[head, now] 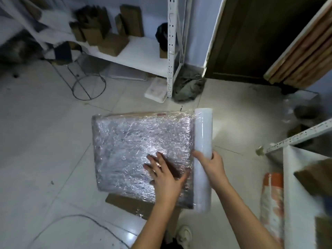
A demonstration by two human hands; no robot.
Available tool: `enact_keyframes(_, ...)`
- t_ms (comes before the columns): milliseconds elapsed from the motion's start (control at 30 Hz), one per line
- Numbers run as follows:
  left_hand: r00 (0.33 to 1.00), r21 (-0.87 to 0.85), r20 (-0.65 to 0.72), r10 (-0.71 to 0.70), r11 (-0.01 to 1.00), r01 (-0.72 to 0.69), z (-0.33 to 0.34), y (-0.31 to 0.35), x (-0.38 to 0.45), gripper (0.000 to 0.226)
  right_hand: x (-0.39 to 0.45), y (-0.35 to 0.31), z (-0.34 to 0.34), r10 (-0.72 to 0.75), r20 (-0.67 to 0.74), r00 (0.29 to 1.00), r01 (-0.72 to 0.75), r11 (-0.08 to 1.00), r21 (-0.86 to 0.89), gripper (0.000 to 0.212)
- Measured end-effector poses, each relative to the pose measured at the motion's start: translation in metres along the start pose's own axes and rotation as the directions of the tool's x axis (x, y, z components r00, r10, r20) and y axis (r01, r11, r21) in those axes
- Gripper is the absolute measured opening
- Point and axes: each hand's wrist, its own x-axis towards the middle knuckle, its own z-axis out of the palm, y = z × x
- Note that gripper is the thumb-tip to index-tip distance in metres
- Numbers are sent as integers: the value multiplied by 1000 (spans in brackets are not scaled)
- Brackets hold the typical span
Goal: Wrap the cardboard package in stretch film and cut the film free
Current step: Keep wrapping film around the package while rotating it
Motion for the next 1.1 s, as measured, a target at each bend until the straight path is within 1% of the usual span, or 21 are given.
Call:
enact_keyframes(100,998,-155,-49,38,987,-45,-7,3,2,134,-4,-23,4,-83,-8,996,83,994,-70,27)
enact_keyframes(200,996,-313,-78,42,948,-65,-17,2,1,143,-10,-38,14,-124,-37,992,117,981,-157,30)
enact_keyframes(233,996,-351,-78,37,935,-62,-21,2,0,144,-12,-40,18,-136,-48,990,125,975,-186,30)
enact_keyframes(300,998,-412,-63,29,910,-53,-30,-3,1,135,-16,-48,29,-137,-62,989,119,964,-239,31)
enact_keyframes(400,996,-446,-80,28,893,-61,-42,-16,2,118,-28,-59,48,-139,-81,987,107,943,-314,32)
enact_keyframes(467,997,-450,-67,29,891,-56,-53,-27,3,116,-38,-65,61,-132,-83,988,94,931,-352,34)
enact_keyframes(533,1000,-433,-14,12,901,-16,-68,-36,4,118,-46,-66,71,-117,-79,990,80,928,-363,36)
enact_keyframes(600,1000,-458,20,-15,889,22,-83,-41,7,121,-52,-67,78,-106,-77,991,67,915,-397,39)
enact_keyframes(633,1000,-481,9,-16,876,19,-91,-40,8,115,-55,-68,81,-101,-75,992,61,908,-414,41)
enact_keyframes(700,1000,-533,-26,7,846,-19,-109,-34,7,91,-61,-71,89,-95,-63,993,59,902,-427,42)
enact_keyframes(733,999,-547,-43,23,836,-43,-115,-31,8,84,-64,-72,93,-84,-56,995,52,901,-430,43)
enact_keyframes(800,998,-568,-53,45,821,-67,-126,-25,7,76,-71,-74,101,-63,-30,998,44,898,-439,47)
enact_keyframes(867,998,-595,-57,27,801,-56,-133,-23,2,70,-75,-78,105,-46,15,999,47,882,-469,54)
enact_keyframes(1000,997,-643,-70,-36,766,-18,-144,-28,-3,66,-75,-89,109,16,193,981,88,853,-515,59)
enact_keyframes(1100,994,-678,-86,-72,735,-5,-147,-31,0,64,-77,-92,115,16,273,962,147,810,-567,61)
